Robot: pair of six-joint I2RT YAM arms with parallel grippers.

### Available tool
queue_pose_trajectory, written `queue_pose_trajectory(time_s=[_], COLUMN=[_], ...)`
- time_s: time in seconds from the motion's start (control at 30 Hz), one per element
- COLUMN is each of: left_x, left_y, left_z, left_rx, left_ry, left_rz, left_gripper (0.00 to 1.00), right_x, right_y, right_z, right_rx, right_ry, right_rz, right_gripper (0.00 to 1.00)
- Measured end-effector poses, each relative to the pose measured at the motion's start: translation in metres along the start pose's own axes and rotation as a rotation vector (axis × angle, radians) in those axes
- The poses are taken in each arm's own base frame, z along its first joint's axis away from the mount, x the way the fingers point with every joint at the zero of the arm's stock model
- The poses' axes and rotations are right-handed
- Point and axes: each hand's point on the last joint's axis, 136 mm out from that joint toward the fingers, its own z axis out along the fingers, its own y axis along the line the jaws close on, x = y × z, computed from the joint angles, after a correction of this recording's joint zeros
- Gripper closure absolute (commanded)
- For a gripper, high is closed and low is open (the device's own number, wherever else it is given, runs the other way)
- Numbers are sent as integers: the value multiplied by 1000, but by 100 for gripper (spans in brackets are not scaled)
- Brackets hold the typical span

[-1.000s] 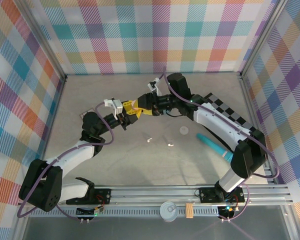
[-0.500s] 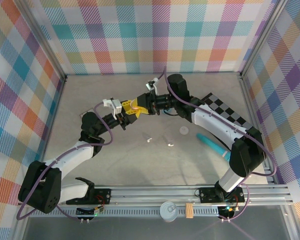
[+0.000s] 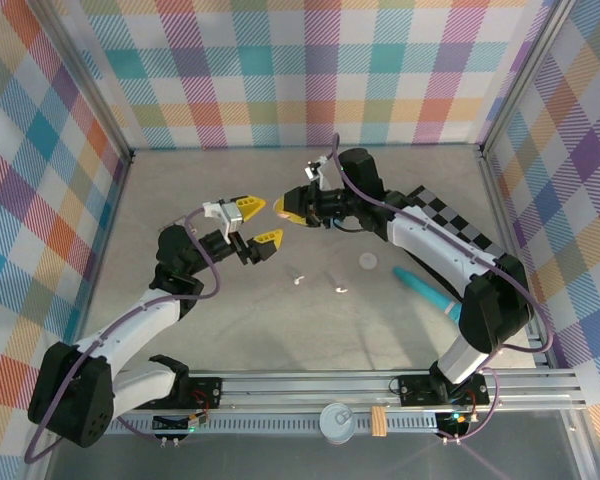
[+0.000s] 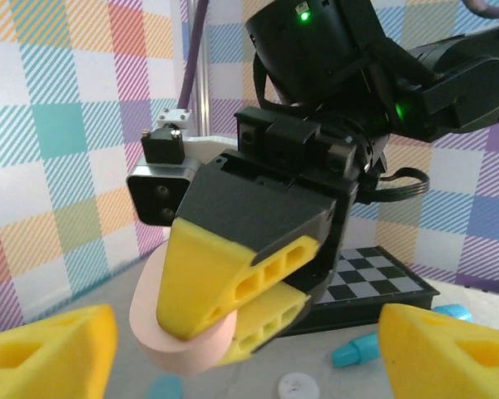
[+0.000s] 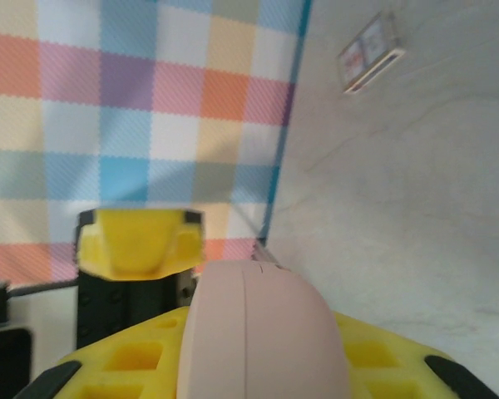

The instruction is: Insert the wireless bluetooth earbuds into the charging case

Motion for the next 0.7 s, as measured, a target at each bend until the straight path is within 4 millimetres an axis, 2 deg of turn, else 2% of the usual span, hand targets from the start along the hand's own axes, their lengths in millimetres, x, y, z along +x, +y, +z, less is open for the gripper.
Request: queue_pose_trajectory(time_s=[0.13, 0.27, 0.47, 0.57, 0.7], left_x=[8, 34, 88, 103, 109], left_y=[-4, -13, -18, -17, -15], left_z=[-2, -5, -20, -24, -26], left_rx=[-27, -50, -107, -129, -145], left_ry=[50, 123, 267, 314, 340], left_rz=[17, 1, -54, -60, -51], left_gripper=[5, 0, 0, 0, 0], right_x=[-21, -42, -59, -61, -62], right_y=[-28, -69, -146, -180, -215], right_z=[-2, 6, 34, 50, 72], right_rx=[129, 279, 486, 542, 575], right_ry=[-67, -105, -81, -44, -2], right_rz=[-20, -31, -12, 7, 31], right_gripper=[81, 81, 81, 80, 79])
